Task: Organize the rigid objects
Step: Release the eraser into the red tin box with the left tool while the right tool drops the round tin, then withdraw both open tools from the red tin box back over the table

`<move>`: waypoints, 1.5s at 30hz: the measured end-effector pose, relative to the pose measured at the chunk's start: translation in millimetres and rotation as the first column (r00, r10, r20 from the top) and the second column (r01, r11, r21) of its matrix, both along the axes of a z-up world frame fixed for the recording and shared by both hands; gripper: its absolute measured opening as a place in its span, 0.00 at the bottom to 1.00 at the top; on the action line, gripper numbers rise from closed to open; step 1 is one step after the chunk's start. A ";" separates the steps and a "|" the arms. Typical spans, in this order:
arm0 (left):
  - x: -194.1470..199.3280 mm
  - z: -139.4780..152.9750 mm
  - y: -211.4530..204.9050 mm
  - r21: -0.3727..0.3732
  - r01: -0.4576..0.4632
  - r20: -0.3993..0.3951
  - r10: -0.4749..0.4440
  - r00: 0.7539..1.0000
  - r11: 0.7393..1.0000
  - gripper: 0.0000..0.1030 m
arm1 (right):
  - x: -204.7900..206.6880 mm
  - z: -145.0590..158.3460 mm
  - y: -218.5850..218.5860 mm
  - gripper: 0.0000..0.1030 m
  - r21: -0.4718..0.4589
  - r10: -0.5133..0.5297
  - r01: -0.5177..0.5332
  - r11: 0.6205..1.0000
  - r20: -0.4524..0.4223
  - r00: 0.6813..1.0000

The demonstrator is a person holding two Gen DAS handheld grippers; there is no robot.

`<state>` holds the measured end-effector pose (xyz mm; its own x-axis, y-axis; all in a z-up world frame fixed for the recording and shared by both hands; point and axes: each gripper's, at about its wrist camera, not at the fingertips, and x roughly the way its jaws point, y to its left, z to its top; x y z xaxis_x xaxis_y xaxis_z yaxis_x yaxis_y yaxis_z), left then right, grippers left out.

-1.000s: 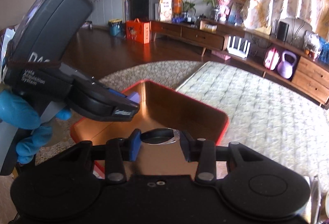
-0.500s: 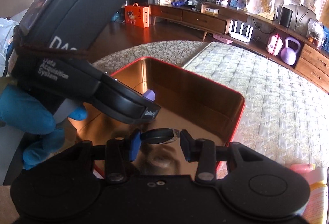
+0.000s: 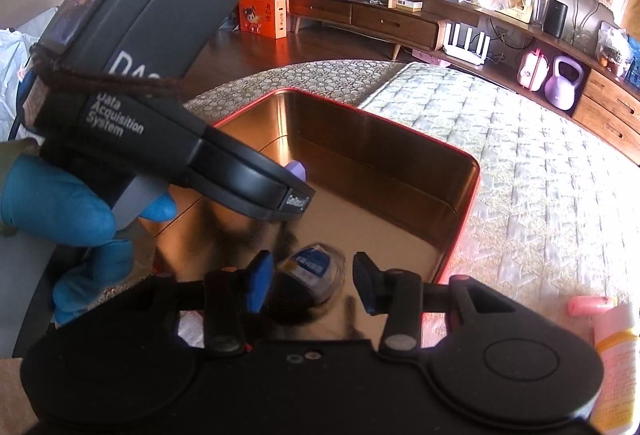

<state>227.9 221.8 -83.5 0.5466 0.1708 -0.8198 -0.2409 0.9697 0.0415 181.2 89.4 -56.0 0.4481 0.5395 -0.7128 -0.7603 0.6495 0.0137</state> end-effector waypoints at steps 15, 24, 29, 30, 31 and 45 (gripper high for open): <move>-22.8 10.2 -5.4 0.000 -0.009 0.023 0.009 1.000 1.000 0.25 | -13.7 23.4 -25.8 0.60 0.093 -0.016 0.015 0.996 0.013 1.000; -45.9 28.7 -13.9 -0.009 -0.001 0.075 0.001 0.997 1.000 0.51 | -29.6 43.2 -48.6 0.67 0.136 -0.026 0.020 0.991 0.042 0.999; -60.3 39.6 -25.2 0.013 0.010 0.120 -0.011 0.993 1.000 0.68 | -37.7 53.6 -61.9 0.77 0.149 -0.051 0.044 0.988 0.046 0.998; -62.9 41.6 -27.2 0.008 0.013 0.125 -0.014 0.992 1.000 0.68 | -39.2 55.4 -64.8 0.77 0.153 -0.056 0.049 0.987 0.045 0.997; -65.4 44.2 -29.5 0.003 0.015 0.129 -0.015 0.991 1.000 0.69 | -40.4 57.3 -68.2 0.78 0.159 -0.062 0.054 0.986 0.043 0.997; -92.8 69.3 -92.9 -0.030 0.096 0.216 -0.087 0.972 0.995 0.81 | -55.4 63.9 -145.9 1.00 0.277 -0.209 0.198 0.940 0.011 0.978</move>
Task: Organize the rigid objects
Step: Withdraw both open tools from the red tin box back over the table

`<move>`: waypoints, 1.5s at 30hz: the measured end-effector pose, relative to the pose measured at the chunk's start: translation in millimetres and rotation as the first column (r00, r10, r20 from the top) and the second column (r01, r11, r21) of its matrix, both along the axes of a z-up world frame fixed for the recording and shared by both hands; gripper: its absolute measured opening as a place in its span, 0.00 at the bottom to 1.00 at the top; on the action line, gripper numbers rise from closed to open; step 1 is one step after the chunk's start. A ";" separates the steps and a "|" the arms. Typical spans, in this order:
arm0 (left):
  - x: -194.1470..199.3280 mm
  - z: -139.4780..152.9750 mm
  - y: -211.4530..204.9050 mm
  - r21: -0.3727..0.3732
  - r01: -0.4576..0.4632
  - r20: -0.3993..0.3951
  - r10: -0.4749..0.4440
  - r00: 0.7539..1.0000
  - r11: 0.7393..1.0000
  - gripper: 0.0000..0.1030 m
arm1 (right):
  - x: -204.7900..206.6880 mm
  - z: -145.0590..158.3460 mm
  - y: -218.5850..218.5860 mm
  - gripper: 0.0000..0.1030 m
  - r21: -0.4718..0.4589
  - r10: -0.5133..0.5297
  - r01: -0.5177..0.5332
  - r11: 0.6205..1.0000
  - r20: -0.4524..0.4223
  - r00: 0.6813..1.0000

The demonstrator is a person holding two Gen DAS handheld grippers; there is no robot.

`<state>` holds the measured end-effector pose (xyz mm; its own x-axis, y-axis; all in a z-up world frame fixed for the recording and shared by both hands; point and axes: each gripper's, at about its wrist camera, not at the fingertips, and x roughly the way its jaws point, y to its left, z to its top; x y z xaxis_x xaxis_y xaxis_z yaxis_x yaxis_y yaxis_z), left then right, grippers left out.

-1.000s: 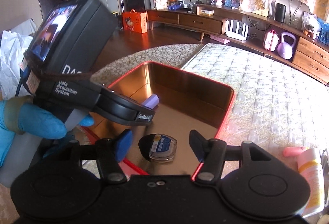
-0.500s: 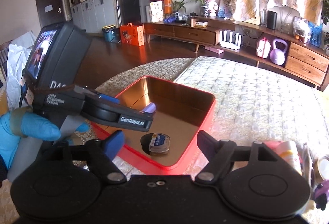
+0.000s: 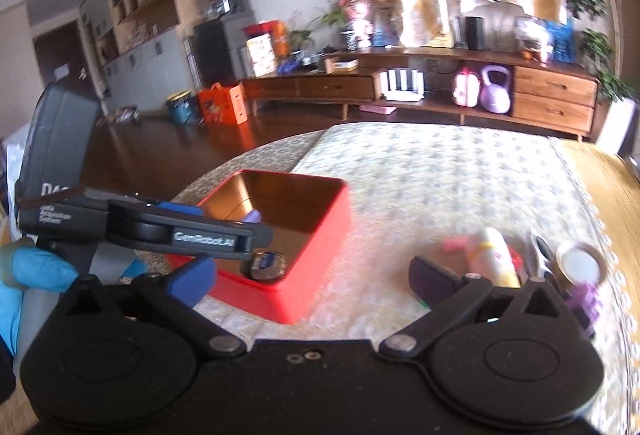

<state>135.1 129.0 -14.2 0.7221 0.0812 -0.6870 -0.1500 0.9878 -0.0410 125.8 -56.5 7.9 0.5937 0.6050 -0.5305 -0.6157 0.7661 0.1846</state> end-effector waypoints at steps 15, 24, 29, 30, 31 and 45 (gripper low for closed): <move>5.7 -20.8 -77.7 -0.083 0.112 0.011 -0.111 0.994 0.990 0.82 | -6.0 -23.4 -104.0 1.00 -0.032 -0.155 0.157 0.987 0.075 0.985; 30.1 -40.9 -110.6 -0.040 0.122 0.010 -0.122 0.992 0.992 0.82 | 5.6 -50.1 -125.3 0.97 -0.069 -0.195 0.199 0.978 0.061 0.979; 46.3 -56.9 -115.6 -0.028 0.111 -0.009 -0.112 0.994 0.993 0.82 | 20.1 -65.0 -128.5 0.91 -0.078 -0.195 0.196 0.977 0.019 0.981; 49.8 -60.0 -115.9 -0.023 0.107 -0.014 -0.107 0.994 0.994 0.82 | 22.9 -67.9 -127.5 0.91 -0.086 -0.194 0.195 0.977 0.019 0.981; 53.3 -63.0 -116.2 -0.020 0.103 -0.019 -0.104 0.994 0.994 0.82 | 24.7 -70.9 -126.2 0.89 -0.097 -0.193 0.194 0.976 0.019 0.981; 90.0 -90.2 -119.0 -0.013 0.127 -0.049 -0.128 0.991 0.992 0.82 | 56.6 -94.1 -118.8 0.76 -0.143 -0.177 0.171 0.975 -0.029 0.984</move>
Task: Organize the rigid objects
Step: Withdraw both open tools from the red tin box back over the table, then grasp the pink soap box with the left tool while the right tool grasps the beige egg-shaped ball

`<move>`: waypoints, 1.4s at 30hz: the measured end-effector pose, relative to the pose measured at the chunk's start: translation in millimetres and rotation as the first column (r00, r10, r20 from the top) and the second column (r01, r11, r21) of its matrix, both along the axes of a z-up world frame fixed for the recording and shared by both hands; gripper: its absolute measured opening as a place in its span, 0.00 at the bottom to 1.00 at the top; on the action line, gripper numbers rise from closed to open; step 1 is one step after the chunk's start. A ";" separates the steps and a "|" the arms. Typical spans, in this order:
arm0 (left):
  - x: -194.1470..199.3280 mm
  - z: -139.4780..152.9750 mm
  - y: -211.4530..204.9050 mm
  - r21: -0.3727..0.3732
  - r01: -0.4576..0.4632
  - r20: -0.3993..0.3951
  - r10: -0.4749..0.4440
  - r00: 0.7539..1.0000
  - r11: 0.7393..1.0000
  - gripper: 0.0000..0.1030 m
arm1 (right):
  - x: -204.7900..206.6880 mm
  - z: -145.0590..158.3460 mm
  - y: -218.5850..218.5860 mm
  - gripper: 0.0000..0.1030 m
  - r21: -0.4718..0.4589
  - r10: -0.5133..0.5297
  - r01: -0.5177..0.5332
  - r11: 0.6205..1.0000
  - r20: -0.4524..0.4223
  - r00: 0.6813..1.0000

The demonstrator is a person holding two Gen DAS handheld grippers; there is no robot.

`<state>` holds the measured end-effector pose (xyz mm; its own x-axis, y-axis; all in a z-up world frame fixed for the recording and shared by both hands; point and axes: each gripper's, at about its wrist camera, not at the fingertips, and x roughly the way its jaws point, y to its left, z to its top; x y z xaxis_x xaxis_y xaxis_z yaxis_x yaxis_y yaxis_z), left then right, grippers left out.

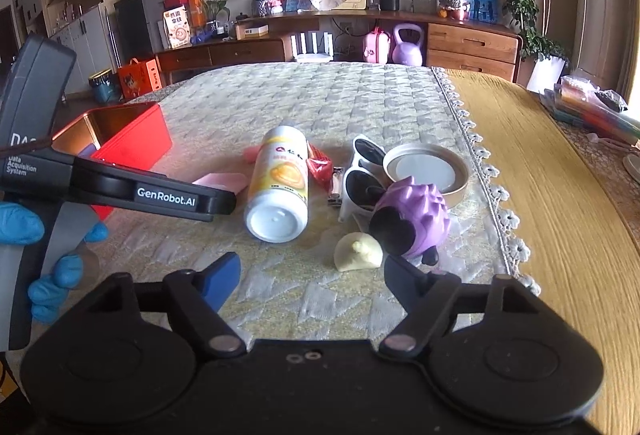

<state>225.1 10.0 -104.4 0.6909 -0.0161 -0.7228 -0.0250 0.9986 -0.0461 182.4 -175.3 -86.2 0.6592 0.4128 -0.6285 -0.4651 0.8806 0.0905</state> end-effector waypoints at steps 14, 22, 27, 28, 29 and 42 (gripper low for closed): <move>9.4 -5.2 1.8 -0.026 0.026 0.011 -0.025 1.000 0.999 0.81 | 21.0 -11.5 5.6 0.59 -0.023 -0.040 0.039 0.999 -0.019 0.999; 6.8 -3.9 1.8 -0.017 0.043 0.024 -0.042 0.999 0.999 0.62 | 24.2 -12.5 6.5 0.39 -0.033 -0.085 0.085 0.996 -0.015 0.996; 7.5 -2.3 1.5 -0.005 0.041 0.023 -0.041 0.999 0.999 0.43 | 24.5 -12.0 6.6 0.29 -0.039 -0.102 0.101 0.994 -0.010 0.995; 7.6 -1.8 1.7 -0.005 0.042 0.023 -0.041 0.999 0.999 0.42 | 24.4 -12.1 6.3 0.29 -0.038 -0.102 0.101 0.994 -0.010 0.995; 7.7 -1.4 1.8 -0.004 0.042 0.021 -0.042 0.999 0.999 0.42 | 24.4 -12.0 6.2 0.29 -0.040 -0.102 0.101 0.994 -0.009 0.995; 0.2 5.6 -2.7 0.043 0.042 0.032 -0.043 0.999 0.998 0.42 | 10.9 -0.8 6.2 0.29 -0.013 -0.096 0.096 0.995 0.002 0.995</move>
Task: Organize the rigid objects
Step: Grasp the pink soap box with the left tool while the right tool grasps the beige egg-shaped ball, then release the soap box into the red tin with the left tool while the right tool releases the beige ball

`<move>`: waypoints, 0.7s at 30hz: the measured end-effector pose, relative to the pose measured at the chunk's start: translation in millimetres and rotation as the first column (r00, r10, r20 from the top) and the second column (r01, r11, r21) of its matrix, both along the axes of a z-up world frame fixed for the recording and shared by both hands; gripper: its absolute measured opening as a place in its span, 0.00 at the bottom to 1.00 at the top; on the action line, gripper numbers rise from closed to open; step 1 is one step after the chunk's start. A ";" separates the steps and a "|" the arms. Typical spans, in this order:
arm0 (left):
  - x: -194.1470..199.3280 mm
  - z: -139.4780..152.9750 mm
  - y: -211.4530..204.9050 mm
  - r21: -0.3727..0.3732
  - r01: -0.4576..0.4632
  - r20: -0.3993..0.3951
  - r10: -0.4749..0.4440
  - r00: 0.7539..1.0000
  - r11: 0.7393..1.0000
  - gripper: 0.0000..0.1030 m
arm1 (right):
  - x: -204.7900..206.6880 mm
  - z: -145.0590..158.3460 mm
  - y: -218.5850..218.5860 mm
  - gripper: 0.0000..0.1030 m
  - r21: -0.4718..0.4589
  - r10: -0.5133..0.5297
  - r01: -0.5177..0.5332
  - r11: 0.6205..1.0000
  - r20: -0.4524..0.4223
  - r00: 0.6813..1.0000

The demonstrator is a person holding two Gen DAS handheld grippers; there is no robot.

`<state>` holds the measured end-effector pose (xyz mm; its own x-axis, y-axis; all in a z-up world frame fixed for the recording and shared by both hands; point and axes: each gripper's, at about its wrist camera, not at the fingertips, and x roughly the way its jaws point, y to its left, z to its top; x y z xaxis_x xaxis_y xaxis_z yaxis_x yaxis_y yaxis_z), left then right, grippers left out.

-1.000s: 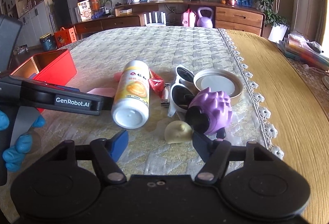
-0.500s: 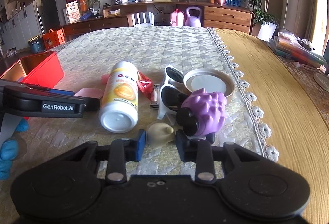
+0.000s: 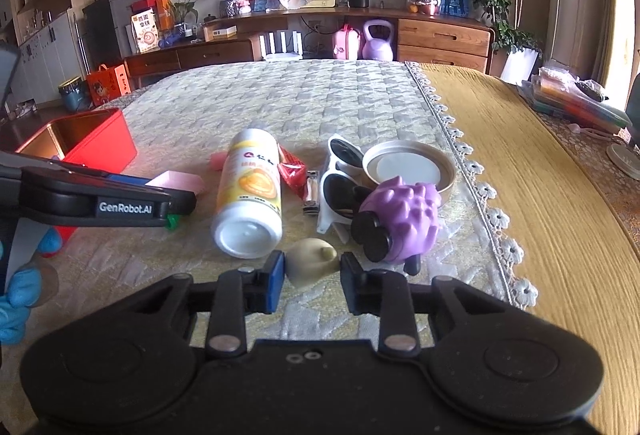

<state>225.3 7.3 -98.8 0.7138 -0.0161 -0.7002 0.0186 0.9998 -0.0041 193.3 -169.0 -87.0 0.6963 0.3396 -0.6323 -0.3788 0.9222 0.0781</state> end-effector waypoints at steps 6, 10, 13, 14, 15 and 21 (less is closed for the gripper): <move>-11.4 9.3 1.3 0.006 0.006 0.015 -0.007 1.000 1.000 0.42 | -11.7 13.3 -0.6 0.29 0.027 0.012 -0.013 1.000 0.018 1.000; -21.0 17.5 3.4 -0.001 0.007 0.023 -0.007 1.000 1.000 0.42 | -20.1 21.9 1.2 0.29 0.038 0.024 -0.025 0.999 0.029 0.999; -26.8 24.3 4.6 -0.009 0.008 0.023 -0.008 1.000 1.000 0.42 | -26.7 28.6 3.6 0.29 0.044 0.034 -0.035 0.998 0.035 0.999; -29.8 26.9 5.5 -0.010 0.009 0.025 -0.009 1.000 1.000 0.42 | -28.6 31.0 4.6 0.29 0.044 0.037 -0.039 0.998 0.036 0.999; -32.7 30.0 6.2 -0.012 0.009 0.027 -0.009 1.000 1.000 0.42 | -30.6 33.2 5.7 0.29 0.044 0.041 -0.042 0.998 0.039 0.998; -50.6 48.2 18.9 -0.033 0.003 0.039 -0.001 0.999 0.999 0.42 | -41.5 50.1 20.0 0.29 0.030 0.063 -0.065 0.997 0.052 0.997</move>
<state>174.7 26.2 -50.5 0.7406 -0.0400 -0.6707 0.0213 0.9991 -0.0360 151.8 -149.0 -36.9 0.7038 0.4035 -0.5847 -0.4411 0.8934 0.0855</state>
